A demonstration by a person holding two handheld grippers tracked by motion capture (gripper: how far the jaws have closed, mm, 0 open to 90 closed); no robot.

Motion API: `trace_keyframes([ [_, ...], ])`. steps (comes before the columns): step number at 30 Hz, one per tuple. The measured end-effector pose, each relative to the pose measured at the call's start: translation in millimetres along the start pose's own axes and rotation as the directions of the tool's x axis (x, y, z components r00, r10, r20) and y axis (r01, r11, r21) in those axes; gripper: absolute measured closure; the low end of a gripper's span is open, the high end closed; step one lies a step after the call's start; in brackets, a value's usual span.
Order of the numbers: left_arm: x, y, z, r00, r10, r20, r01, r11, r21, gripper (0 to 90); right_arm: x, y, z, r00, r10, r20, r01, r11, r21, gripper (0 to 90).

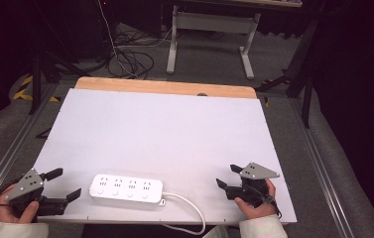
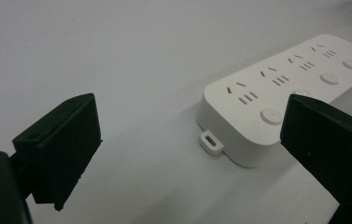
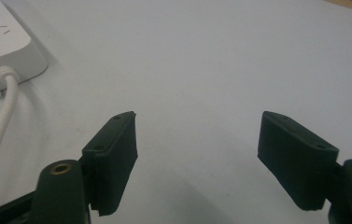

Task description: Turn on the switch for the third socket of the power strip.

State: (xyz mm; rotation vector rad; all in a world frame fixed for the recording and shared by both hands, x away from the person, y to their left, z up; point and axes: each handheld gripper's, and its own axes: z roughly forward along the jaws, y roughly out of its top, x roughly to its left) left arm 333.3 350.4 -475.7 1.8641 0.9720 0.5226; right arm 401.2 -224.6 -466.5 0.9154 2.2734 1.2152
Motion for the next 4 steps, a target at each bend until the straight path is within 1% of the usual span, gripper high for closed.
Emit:
trace_keyframes([
  [2,-0.5,-0.8,0.8,1.0000,0.001,-0.008,-0.001,1.0000,-0.007,6.5,-0.2,-0.1,0.1,1.0000,-0.001,0.001,0.001,1.000,0.001,28.9],
  [3,0.0,-1.0,0.6,0.9999,0.011,-0.003,-0.011,0.9999,-0.008,6.5,-0.2,-0.1,0.2,1.0000,0.000,0.001,0.000,1.000,0.001,28.9],
  [4,0.0,-1.8,0.7,0.9998,0.022,0.001,-0.022,0.9995,-0.022,6.5,-0.3,0.0,0.2,1.0000,0.000,0.001,0.000,1.000,0.001,28.9],
])
